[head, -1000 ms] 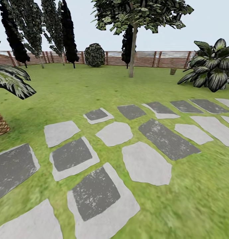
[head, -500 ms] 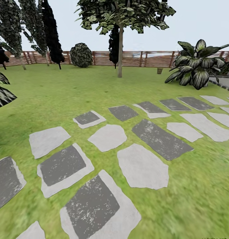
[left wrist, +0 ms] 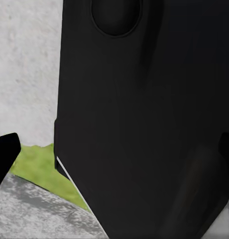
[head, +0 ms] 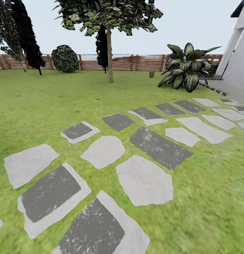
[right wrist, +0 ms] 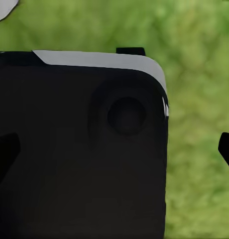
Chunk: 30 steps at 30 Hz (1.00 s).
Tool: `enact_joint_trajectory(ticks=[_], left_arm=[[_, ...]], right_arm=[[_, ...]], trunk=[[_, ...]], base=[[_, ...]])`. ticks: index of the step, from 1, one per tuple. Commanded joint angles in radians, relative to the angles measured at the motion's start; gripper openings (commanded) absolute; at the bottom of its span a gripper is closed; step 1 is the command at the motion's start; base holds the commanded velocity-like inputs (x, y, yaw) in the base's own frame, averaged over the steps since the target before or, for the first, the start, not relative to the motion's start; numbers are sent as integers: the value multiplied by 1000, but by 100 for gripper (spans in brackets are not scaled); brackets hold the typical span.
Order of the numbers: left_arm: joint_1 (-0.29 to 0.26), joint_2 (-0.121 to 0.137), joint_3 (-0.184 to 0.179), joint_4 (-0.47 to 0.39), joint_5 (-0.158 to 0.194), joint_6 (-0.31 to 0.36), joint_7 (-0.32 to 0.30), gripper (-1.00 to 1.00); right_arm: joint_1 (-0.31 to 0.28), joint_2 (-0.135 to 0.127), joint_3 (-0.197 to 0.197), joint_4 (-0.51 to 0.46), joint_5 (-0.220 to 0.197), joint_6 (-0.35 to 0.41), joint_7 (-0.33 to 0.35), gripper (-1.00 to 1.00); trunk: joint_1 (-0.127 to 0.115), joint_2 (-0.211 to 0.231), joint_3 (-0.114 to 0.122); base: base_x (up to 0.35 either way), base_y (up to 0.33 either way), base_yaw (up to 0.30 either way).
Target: Take the three Easter eggs out of the wicker basket on the lawn in the garden, then place them on the lawn next to a single tree (choose any tree) so that all three eggs are next to the same tree and none are left in the basket.
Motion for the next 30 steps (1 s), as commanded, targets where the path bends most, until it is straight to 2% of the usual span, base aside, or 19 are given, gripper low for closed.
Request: enact_joint_trajectory(ticks=[1,5,18,25,30], left_arm=[[0,0,5,0,1,-1,0,100],[0,0,5,0,1,-1,0,100],[0,-1,4,0,1,-1,0,100],[0,-2,4,0,1,-1,1,100],[0,-2,4,0,1,-1,1,100]], right_arm=[[-1,0,0,1,-1,-4,1,100],[-1,-1,1,1,-1,-2,0,100],[-1,-4,3,2,7,-5,-6,100],[-1,-3,5,3,7,-4,-7,100],[-1,-1,4,2,5,-4,-7,100]], trunk=[[0,0,-1],[0,0,-1],[0,0,-1],[0,0,-1],[0,0,-1]], base=[[270,189,-267],[270,189,-148],[270,189,-14],[270,189,-199],[270,189,-31]])
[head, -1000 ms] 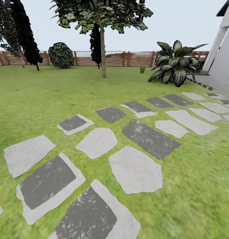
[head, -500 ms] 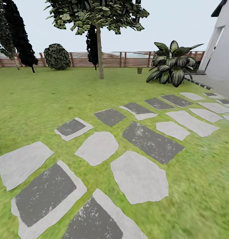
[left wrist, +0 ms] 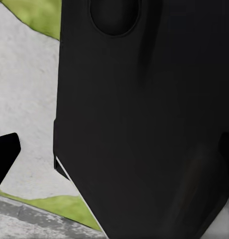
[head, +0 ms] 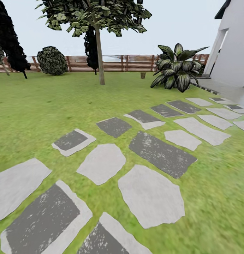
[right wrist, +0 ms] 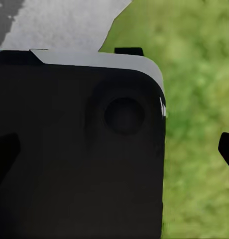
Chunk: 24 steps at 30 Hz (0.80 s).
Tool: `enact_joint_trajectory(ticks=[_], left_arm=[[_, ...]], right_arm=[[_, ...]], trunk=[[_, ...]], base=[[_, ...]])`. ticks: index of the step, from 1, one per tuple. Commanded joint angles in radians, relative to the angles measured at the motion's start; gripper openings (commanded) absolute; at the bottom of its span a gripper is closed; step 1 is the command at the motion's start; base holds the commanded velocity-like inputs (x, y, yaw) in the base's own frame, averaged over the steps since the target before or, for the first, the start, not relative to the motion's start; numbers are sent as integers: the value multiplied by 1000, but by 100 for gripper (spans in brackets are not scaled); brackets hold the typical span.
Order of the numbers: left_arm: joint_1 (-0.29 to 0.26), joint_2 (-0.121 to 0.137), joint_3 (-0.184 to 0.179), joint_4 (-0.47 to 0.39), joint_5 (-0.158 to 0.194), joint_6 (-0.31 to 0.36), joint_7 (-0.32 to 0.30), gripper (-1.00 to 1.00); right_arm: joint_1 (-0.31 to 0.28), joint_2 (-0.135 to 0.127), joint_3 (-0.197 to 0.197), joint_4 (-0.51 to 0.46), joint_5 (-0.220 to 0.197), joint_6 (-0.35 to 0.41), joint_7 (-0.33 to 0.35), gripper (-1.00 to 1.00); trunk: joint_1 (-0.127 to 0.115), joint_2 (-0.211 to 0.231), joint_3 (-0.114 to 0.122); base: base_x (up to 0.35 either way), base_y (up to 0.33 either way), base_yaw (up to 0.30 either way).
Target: Take the three Easter eggs out of the wicker basket on the lawn in the garden, then place them on the lawn next to a single tree (choose any tree) so that all three eggs are next to the same tree and none are left in the basket.
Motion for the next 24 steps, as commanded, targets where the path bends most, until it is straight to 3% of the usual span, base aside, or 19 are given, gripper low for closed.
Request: enact_joint_trajectory(ticks=[1,24], left_arm=[[0,0,5,0,1,-1,0,100],[0,1,5,0,1,-1,-1,100]], right_arm=[[-1,-1,0,1,0,-4,0,100],[-1,3,0,0,1,-5,0,100]], trunk=[[0,0,-1],[0,0,-1]], base=[[270,189,-5],[270,189,0]])
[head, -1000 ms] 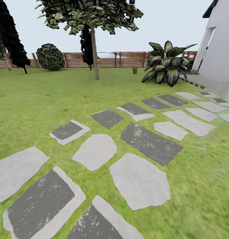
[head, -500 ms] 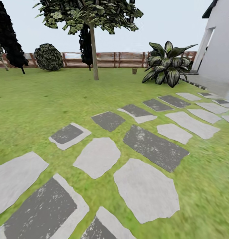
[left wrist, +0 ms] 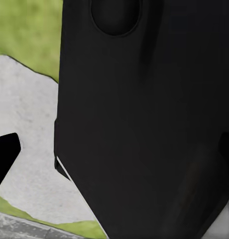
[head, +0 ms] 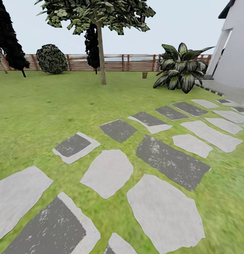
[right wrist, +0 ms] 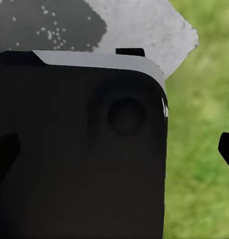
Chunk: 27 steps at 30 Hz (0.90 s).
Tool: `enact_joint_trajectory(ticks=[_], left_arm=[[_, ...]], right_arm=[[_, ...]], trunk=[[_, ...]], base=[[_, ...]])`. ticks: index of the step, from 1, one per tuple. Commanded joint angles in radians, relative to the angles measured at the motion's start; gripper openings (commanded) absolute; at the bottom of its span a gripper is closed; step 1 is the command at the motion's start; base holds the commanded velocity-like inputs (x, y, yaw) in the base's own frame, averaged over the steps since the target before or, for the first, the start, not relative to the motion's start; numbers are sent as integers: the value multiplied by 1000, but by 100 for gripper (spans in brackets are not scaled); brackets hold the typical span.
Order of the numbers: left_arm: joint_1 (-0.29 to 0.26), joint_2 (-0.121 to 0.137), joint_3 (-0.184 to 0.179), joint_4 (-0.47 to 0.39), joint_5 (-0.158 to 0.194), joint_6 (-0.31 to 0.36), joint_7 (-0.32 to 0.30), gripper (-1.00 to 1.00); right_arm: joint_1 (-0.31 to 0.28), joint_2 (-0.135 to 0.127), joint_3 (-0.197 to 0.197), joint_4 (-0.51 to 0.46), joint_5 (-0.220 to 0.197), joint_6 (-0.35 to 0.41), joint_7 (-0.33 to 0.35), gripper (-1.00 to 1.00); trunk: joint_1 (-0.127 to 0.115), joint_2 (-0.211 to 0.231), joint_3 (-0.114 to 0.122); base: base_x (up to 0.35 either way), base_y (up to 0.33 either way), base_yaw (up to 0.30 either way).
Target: Take the three Easter eggs out of the wicker basket on the lawn in the garden, then place them on the lawn next to a single tree (choose any tree) so that all three eggs are next to the same tree and none are left in the basket.
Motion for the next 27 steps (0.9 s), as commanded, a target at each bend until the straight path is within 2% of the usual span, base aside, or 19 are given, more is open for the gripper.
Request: enact_joint_trajectory(ticks=[1,27], left_arm=[[0,0,5,0,1,-1,0,100],[0,0,5,0,1,-1,0,100]], right_arm=[[-1,0,0,1,0,-4,0,100],[-1,-3,0,1,1,-4,0,100]], trunk=[[0,0,-1],[0,0,-1]], base=[[270,189,0],[270,189,0]])
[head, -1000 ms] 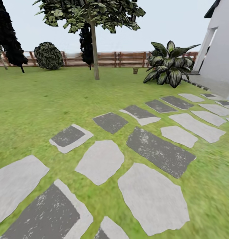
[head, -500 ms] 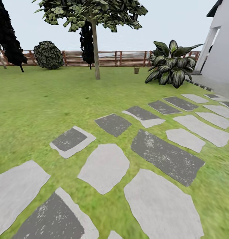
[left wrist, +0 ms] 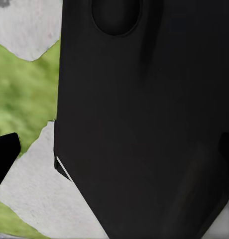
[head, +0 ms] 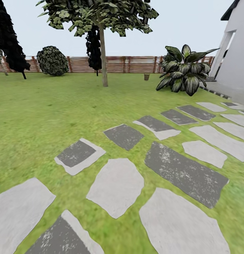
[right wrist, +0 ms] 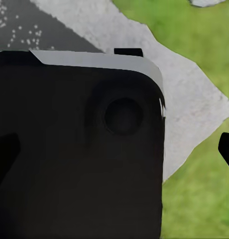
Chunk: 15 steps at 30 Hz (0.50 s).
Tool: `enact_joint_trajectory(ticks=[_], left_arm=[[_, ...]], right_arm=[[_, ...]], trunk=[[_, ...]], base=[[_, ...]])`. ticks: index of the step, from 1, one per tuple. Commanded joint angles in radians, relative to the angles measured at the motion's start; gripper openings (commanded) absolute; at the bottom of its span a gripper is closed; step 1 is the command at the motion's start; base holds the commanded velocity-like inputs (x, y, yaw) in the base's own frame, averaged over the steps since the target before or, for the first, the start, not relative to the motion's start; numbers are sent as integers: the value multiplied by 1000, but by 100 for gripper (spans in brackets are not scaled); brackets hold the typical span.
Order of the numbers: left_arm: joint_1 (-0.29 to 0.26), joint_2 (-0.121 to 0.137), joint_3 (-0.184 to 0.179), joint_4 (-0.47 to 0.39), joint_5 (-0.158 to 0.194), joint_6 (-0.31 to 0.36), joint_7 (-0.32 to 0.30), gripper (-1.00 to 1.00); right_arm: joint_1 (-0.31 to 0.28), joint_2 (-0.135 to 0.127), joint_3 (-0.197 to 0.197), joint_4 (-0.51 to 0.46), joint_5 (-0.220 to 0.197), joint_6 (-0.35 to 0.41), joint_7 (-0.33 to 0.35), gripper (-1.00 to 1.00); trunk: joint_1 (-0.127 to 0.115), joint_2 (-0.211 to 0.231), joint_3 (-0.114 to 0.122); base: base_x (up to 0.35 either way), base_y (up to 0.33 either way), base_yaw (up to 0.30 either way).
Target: Take the three Easter eggs out of the wicker basket on the lawn in the garden, then place them on the lawn next to a single tree (choose any tree) so that all three eggs are next to the same tree and none are left in the basket.
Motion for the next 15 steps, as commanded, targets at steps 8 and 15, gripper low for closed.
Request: enact_joint_trajectory(ticks=[8,15], left_arm=[[0,0,6,0,1,-1,0,100],[0,0,6,0,1,-1,0,100]], right_arm=[[-1,0,0,1,0,-4,0,100],[-1,0,0,1,0,-4,0,100]], trunk=[[0,0,-1],[0,0,-1]], base=[[270,189,0],[270,189,0]])
